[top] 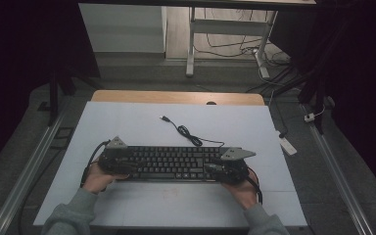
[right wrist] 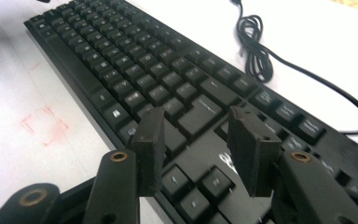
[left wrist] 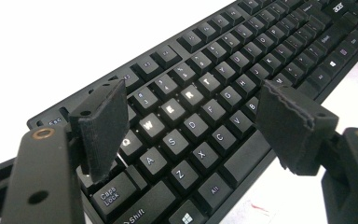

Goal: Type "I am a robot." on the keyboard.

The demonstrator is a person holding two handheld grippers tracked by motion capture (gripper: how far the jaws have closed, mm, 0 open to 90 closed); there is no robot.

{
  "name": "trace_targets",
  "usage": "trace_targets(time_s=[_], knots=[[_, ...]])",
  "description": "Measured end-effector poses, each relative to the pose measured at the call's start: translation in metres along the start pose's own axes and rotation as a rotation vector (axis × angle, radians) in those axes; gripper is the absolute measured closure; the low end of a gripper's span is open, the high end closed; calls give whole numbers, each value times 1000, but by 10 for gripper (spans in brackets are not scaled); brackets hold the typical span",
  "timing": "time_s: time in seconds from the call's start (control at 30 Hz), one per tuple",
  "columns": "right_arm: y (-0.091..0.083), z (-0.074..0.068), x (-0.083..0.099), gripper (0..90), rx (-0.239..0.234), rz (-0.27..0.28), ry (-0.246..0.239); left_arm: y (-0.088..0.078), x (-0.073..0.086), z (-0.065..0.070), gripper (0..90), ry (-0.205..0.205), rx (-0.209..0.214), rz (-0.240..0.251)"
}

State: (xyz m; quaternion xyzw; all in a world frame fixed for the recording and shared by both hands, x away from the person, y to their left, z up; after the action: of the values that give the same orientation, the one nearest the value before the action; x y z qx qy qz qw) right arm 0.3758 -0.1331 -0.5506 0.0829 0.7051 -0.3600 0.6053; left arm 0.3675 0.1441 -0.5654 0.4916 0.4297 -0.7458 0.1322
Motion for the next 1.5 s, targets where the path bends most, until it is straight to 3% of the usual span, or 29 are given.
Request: trace_targets(time_s=[0.4, 0.53, 0.73, 0.87, 1.5], knots=[[-2, 0, 5, 562, 1, -3, -2, -2, -1, -8, 323, -9, -31, 21], [-2, 0, 5, 560, -2, -3, 1, 0, -4, -7, 438, 3, -34, 34], [-2, 1, 5, 558, 0, -1, -1, 10, -8, 2, 731, 26, 10, 47], [-2, 1, 6, 556, -1, -3, -2, 16, -9, 6, 880, 36, 22, 39], [-1, 2, 8, 550, -2, -16, -4, 49, -3, 18, 891, 88, 33, -46]])
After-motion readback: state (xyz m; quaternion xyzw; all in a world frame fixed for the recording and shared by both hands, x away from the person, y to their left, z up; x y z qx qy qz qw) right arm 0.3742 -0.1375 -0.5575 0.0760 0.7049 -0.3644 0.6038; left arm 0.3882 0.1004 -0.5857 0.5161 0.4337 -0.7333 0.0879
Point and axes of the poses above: each handheld gripper's, and its own axes: y roughly forward along the jaws, x roughly out of its underside, z roughly to its right, the point moved 10 cm from there along y, roughly forward along the jaws, and after that the axes turned 12 degrees about z, right-handed, at the moved point
